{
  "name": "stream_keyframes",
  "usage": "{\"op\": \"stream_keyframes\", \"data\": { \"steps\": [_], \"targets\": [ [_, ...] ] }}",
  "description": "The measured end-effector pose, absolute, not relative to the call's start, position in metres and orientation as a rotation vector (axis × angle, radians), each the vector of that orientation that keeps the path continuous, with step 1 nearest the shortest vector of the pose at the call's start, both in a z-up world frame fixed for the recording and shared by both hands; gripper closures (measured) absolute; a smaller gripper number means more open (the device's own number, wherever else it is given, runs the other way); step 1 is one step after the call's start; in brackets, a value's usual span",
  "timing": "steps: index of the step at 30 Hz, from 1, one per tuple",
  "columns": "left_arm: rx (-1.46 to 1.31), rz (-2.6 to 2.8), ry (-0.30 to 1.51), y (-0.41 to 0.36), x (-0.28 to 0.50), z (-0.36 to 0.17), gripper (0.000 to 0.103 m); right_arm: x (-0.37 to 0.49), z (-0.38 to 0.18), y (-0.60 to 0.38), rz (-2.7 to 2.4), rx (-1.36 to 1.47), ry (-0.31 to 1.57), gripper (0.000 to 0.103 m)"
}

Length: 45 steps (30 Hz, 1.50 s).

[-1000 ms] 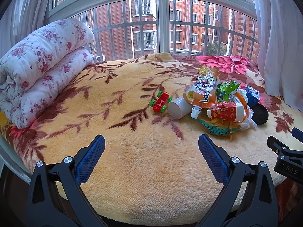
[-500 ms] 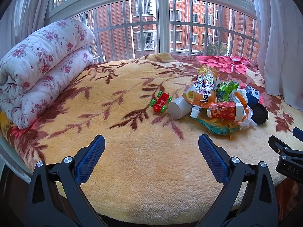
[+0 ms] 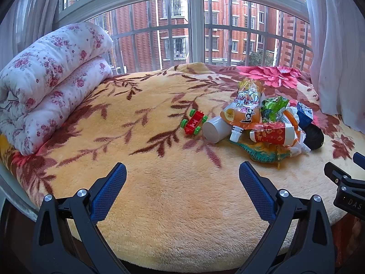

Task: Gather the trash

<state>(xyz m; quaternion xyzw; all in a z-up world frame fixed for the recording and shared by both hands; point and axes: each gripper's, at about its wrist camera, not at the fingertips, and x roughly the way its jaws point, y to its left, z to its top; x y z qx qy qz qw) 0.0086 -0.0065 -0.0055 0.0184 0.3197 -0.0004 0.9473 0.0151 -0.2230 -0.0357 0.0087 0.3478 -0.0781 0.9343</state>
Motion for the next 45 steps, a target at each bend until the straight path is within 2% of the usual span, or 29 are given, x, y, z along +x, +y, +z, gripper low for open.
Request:
{"op": "stream_keyframes", "data": {
  "steps": [15, 24, 28, 31, 35, 37, 38, 39, 41, 45],
  "targets": [
    [0.038, -0.006, 0.678, -0.007, 0.022, -0.014, 0.007, 0.035, -0.036, -0.237, -0.137, 0.018, 0.721, 0.005],
    [0.037, -0.004, 0.673, -0.001, 0.027, -0.015, 0.007, 0.09, -0.029, -0.303, -0.062, 0.136, 0.768, 0.005],
    [0.054, 0.003, 0.661, -0.001, 0.028, -0.017, 0.007, 0.113, -0.042, -0.31, -0.056, 0.08, 0.808, 0.007],
    [0.053, -0.005, 0.667, -0.001, 0.03, -0.019, 0.007, 0.129, -0.053, -0.305, -0.015, 0.006, 0.843, 0.022],
    [0.061, -0.009, 0.67, -0.004, 0.033, -0.022, 0.007, 0.157, -0.074, -0.309, 0.025, -0.008, 0.917, 0.025],
    [0.058, -0.013, 0.675, -0.004, 0.034, -0.023, 0.007, 0.172, -0.087, -0.317, 0.024, 0.013, 0.964, 0.034],
    [0.057, -0.015, 0.677, -0.005, 0.034, -0.023, 0.007, 0.177, -0.093, -0.32, 0.017, 0.021, 0.982, 0.044],
    [0.055, -0.018, 0.68, -0.005, 0.034, -0.024, 0.007, 0.181, -0.098, -0.324, 0.015, 0.039, 0.996, 0.048],
    [0.051, -0.028, 0.689, -0.005, 0.033, -0.024, 0.007, 0.179, -0.098, -0.333, 0.015, 0.09, 0.982, 0.052],
    [0.021, -0.078, 0.718, -0.009, 0.031, -0.023, 0.007, 0.15, -0.085, -0.337, 0.016, 0.125, 0.913, 0.053]
  ]
}}
